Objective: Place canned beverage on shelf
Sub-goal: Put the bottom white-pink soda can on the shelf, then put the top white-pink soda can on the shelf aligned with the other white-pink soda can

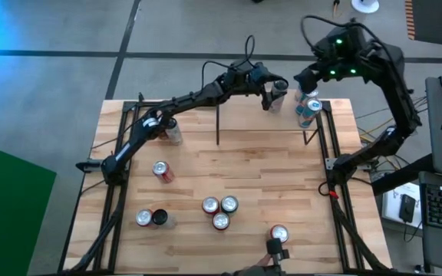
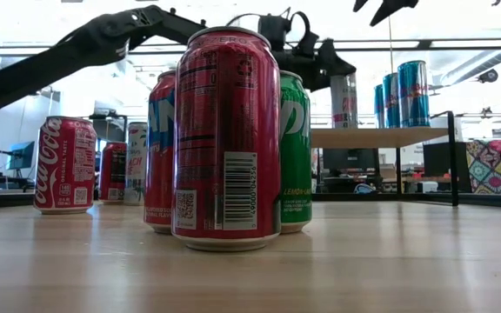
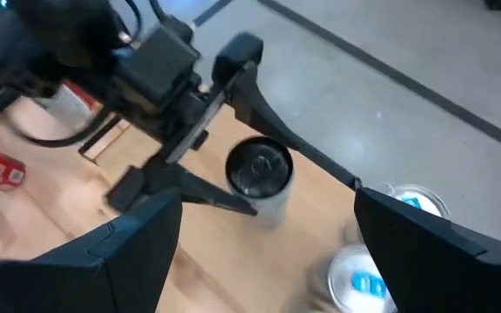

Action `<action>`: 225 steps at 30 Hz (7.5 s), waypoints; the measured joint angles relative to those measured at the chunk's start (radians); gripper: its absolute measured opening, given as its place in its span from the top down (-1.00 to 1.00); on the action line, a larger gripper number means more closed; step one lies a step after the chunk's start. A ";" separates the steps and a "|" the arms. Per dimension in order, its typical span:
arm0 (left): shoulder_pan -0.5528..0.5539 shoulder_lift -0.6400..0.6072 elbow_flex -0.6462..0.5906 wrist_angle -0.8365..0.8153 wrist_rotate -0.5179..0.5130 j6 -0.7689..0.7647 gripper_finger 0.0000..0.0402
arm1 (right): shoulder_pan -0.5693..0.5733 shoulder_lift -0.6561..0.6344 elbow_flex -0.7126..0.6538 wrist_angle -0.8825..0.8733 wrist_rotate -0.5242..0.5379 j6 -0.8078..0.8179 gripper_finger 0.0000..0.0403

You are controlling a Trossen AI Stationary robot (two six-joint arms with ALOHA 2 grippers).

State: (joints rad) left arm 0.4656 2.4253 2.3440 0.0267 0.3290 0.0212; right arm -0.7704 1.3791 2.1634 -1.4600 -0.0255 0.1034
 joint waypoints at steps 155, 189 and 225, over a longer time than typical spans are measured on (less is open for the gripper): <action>0.132 -1.056 -1.198 0.167 -0.137 -0.248 0.28 | -0.168 0.093 -0.483 0.451 -0.420 -0.480 -0.49; 0.132 -1.056 -1.198 0.157 -0.138 -0.249 0.28 | -0.301 0.078 -0.482 0.401 -0.460 -0.654 -0.26; 0.125 -1.323 -1.198 -0.289 -0.345 -0.133 0.28 | -0.297 -0.110 -0.482 0.632 -0.554 -0.351 -0.52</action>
State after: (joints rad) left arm 0.5909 1.1026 1.1458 -0.2620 -0.0157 -0.1114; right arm -1.0672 1.2687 1.6814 -0.8282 -0.5794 -0.2478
